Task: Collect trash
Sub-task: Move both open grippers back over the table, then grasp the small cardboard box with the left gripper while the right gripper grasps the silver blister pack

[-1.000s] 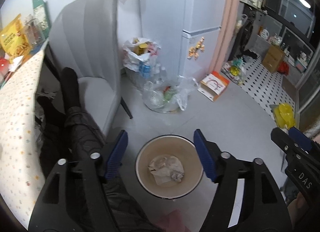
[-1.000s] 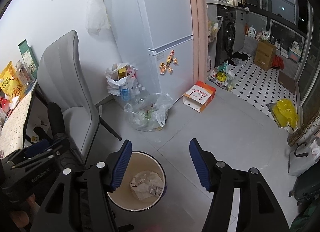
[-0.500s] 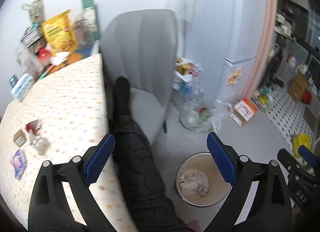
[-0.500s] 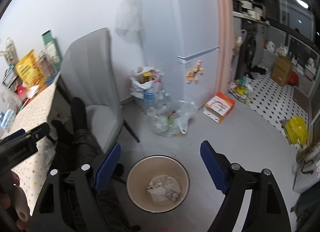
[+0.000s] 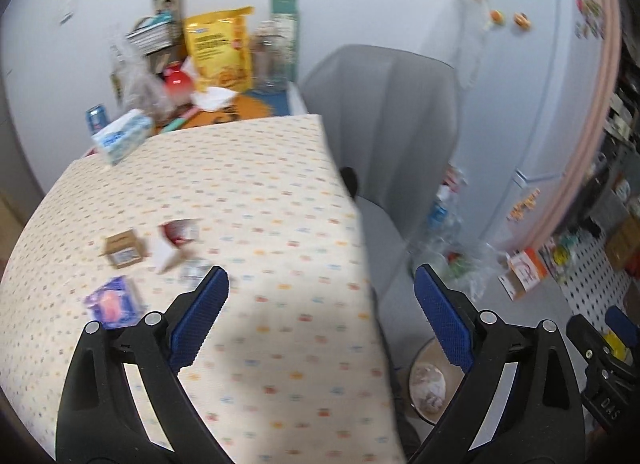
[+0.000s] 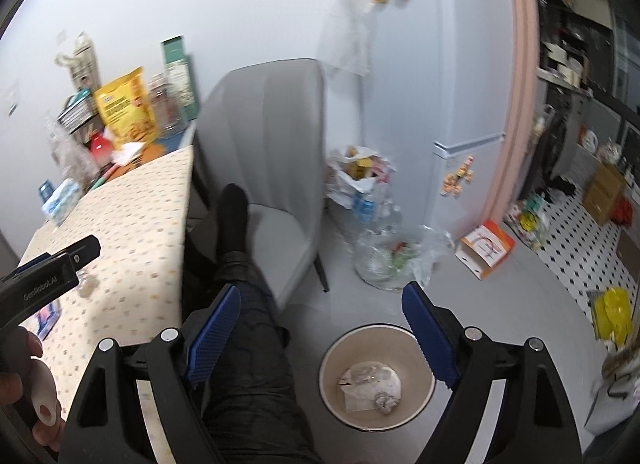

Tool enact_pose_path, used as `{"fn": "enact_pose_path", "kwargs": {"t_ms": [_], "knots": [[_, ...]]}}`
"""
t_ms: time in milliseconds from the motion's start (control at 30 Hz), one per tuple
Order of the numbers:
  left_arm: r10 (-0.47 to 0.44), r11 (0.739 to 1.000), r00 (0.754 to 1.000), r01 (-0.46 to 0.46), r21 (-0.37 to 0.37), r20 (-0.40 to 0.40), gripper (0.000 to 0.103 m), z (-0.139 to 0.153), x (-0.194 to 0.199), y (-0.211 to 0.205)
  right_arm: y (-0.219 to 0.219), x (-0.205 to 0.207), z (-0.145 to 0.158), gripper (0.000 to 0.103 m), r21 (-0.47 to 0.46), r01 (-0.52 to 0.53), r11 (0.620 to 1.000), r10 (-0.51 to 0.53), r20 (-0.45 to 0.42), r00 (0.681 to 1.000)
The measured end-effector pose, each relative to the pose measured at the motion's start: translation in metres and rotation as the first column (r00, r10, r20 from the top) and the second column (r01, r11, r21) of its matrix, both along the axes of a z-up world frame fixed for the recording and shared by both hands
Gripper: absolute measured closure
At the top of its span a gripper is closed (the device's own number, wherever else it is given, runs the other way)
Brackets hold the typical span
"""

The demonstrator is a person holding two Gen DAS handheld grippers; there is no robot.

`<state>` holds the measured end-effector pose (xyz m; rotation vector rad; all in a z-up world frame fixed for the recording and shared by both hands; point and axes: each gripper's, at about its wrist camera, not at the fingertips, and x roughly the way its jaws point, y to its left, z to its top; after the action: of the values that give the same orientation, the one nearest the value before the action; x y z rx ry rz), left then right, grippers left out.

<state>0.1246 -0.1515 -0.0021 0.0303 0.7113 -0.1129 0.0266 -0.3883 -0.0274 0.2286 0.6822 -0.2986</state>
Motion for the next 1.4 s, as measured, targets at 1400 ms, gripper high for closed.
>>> {"fn": "enact_pose_path", "kwargs": {"t_ms": [1400], "knots": [[0.305,0.950,0.951,-0.308,-0.062,-0.042,0.010,-0.021,0.039,0.229,0.239,0.108,0.006,0.022,-0.054,-0.371,0.927,0.365,-0.101,0.926]]}}
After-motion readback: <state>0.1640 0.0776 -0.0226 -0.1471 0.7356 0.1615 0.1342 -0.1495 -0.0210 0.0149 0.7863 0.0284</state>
